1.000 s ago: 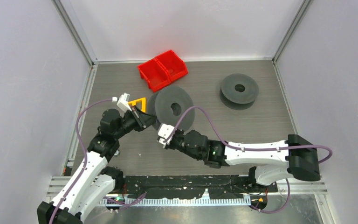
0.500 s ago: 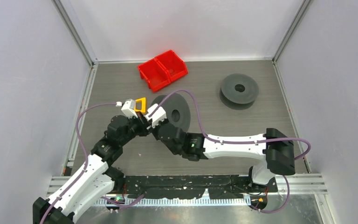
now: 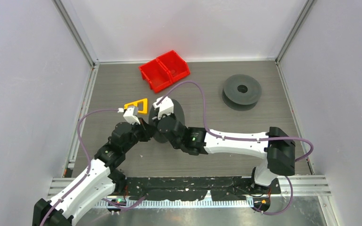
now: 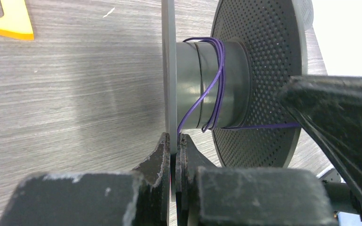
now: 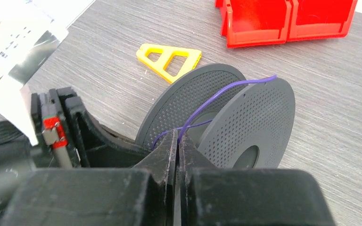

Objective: Wrap the cables
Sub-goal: Wrap the cable around the cable reel.

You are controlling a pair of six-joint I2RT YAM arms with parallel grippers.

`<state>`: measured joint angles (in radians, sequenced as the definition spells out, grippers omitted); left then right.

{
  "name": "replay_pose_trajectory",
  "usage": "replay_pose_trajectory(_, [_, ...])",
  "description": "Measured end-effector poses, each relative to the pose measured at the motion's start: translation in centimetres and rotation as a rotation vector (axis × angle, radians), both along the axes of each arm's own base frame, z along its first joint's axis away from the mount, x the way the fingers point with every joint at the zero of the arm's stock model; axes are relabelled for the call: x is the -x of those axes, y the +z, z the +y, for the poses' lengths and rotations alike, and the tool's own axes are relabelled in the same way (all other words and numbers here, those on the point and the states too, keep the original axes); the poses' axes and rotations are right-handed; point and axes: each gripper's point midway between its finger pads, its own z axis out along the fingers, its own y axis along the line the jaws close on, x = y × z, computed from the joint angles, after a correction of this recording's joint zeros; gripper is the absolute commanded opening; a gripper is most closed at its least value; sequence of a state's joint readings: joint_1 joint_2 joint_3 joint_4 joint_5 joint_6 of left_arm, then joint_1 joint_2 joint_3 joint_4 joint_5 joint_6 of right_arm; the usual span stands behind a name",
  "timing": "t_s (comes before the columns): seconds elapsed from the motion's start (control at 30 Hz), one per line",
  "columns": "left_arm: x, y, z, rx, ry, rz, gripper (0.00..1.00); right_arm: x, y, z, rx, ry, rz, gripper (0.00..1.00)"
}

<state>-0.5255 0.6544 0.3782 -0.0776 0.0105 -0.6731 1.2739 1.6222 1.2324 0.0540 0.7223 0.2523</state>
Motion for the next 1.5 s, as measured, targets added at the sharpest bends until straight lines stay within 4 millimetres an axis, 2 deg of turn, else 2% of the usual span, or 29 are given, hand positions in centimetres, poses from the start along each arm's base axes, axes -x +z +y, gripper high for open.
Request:
replay_pose_trajectory(0.53, [-0.2,-0.1,-0.1,-0.165,-0.055,-0.18,0.0,-1.8,-1.2,-0.5,-0.057,0.001,0.165,0.05])
replay_pose_trajectory(0.73, [-0.4,0.1,-0.2,-0.217,-0.048,-0.279,0.0,-3.1,-1.6,-0.8,-0.165,-0.018,0.29,0.05])
replay_pose_trajectory(1.07, [-0.7,0.1,0.2,-0.312,-0.021,-0.393,0.0,-3.6,-2.5,-1.1,-0.331,-0.042,0.499,0.05])
replay_pose_trajectory(1.33, [-1.1,0.4,0.4,-0.345,0.002,-0.409,0.0,-4.3,-2.6,-1.3,-0.438,-0.085,0.589,0.09])
replay_pose_trajectory(1.5, [-1.8,1.2,0.2,-0.411,0.003,-0.327,0.0,-5.8,-2.4,-1.7,-0.463,-0.118,0.587,0.15])
